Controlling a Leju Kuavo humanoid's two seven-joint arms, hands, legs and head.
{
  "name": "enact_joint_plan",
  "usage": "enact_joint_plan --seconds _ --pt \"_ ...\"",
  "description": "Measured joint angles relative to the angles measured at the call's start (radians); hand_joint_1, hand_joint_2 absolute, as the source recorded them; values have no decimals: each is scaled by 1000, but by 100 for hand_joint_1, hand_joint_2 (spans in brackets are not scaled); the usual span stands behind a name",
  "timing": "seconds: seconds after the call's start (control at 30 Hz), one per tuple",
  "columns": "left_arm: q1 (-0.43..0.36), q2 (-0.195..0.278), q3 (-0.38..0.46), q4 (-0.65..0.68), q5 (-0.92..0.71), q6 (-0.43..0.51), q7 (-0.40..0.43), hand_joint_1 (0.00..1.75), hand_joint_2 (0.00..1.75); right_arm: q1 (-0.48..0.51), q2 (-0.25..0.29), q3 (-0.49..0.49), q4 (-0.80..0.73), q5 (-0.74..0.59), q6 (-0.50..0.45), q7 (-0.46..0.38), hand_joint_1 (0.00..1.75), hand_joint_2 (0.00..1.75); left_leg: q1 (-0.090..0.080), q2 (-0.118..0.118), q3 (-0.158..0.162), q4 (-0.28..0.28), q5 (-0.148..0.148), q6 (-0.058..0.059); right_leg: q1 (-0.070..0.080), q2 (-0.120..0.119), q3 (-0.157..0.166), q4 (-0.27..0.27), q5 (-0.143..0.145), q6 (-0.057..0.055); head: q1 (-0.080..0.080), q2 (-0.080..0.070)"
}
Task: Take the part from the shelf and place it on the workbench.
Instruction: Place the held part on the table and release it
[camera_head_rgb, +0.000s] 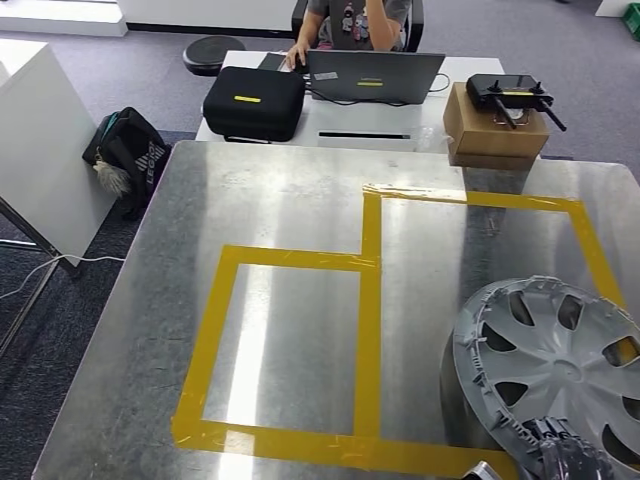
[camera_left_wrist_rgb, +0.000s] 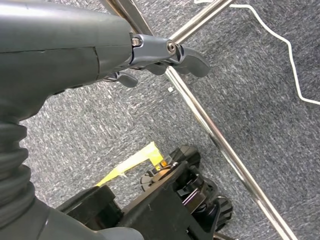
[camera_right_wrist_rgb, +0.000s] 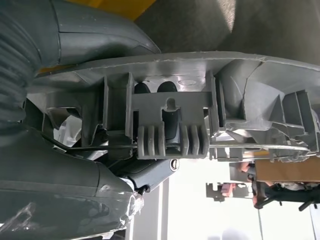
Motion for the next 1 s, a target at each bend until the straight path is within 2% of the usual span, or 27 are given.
enact_joint_plan --seconds 0.03,0.1,0.13,0.17,0.27,0.67,0.77,0.83,0.87,0.9,1.0 --pt "0 0 0 0 -5 1 3 0 175 0 -8 4 2 2 -5 11 132 175 0 0 0 0 0 0 0 0 0 0 0 0 0 0" --pt "0 1 0 0 -14 4 12 0 175 0 -22 11 7 8 -15 28 45 175 0 0 0 0 0 0 0 0 0 0 0 0 0 0" --pt "0 1 -1 0 -15 5 15 0 175 0 -28 13 10 12 -23 36 7 175 0 0 0 0 0 0 0 0 0 0 0 0 0 0" --pt "0 1 -1 0 -15 5 15 0 131 0 -33 16 13 17 -32 44 0 175 0 0 0 0 0 0 0 0 0 0 0 0 0 0" --pt "0 1 0 0 -7 4 10 0 0 1 -42 21 26 31 -55 60 0 175 0 0 0 0 0 0 0 0 0 0 0 0 0 0" --pt "0 3 0 0 5 -1 0 0 0 -6 -44 35 43 38 -83 64 0 175 0 0 0 0 0 0 0 0 0 0 0 0 0 0" --pt "1 4 1 0 6 0 0 0 0 -8 -44 39 43 9 -84 57 0 175 -4 0 0 2 -2 12 -4 1 9 -9 5 9 -1 0" --pt "0 4 1 0 8 2 0 0 0 -9 -44 45 42 -21 -85 47 0 175 -1 2 7 -16 10 22 -4 1 16 -16 9 17 -1 0" --pt "0 4 1 0 8 3 0 0 0 -8 -45 49 42 -37 -86 43 0 175 1 4 12 -29 19 26 -4 -1 11 -6 0 20 1 0" --pt "-1 3 1 0 8 5 0 0 0 -8 -45 54 41 -52 -86 38 0 175 4 5 15 -40 27 29 -4 -3 -2 21 -22 22 3 0" --pt "0 3 2 0 8 7 0 0 0 -8 -45 73 42 -99 -86 24 0 175 7 10 14 -47 34 30 -12 -6 -81 200 -116 31 5 0"
